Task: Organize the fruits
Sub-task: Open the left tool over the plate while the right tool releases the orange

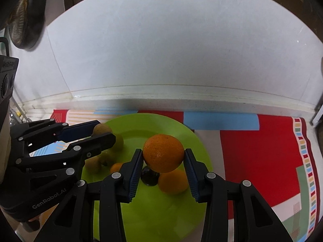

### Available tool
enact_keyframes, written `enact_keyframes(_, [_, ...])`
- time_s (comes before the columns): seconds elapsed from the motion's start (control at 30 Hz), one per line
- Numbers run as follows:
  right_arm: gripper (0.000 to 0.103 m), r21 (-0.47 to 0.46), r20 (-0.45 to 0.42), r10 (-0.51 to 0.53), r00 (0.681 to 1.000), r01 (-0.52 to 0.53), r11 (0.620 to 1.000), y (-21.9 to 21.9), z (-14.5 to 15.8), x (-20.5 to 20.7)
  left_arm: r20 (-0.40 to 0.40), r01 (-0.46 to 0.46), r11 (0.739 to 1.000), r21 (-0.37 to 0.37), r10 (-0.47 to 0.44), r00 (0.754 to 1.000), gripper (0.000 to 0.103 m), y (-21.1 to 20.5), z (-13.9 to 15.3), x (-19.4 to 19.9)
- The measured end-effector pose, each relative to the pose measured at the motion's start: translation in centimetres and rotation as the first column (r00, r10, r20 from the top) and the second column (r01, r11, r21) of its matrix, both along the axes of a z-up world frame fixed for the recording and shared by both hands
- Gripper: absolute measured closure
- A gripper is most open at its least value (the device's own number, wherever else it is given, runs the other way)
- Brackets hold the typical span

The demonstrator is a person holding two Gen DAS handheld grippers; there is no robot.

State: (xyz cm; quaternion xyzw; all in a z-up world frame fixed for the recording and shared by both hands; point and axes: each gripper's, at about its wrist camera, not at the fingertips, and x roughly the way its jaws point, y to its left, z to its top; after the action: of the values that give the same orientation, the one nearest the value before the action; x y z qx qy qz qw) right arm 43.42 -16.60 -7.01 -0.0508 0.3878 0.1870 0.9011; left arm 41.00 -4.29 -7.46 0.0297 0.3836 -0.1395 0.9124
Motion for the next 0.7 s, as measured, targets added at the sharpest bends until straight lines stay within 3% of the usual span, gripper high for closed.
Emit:
enact_keyframes(0.23, [0.06, -0.004, 0.025, -0.006, 1.0, 0.006, 1.0, -0.2, 0.2, -0.2, 0.049, -0.008, 0.999, 0.04, 0.006, 0.999, 0.067, 0.0, 0.8, -0.6])
enact_keyframes(0.7, [0.056, 0.032, 0.116, -0.032, 0.993, 0.028, 0.999, -1.3, 4.3, -4.7, 0.09, -0.081, 0.997, 0.012, 0.079, 0.993, 0.053, 1.5, 4.3, -5.2])
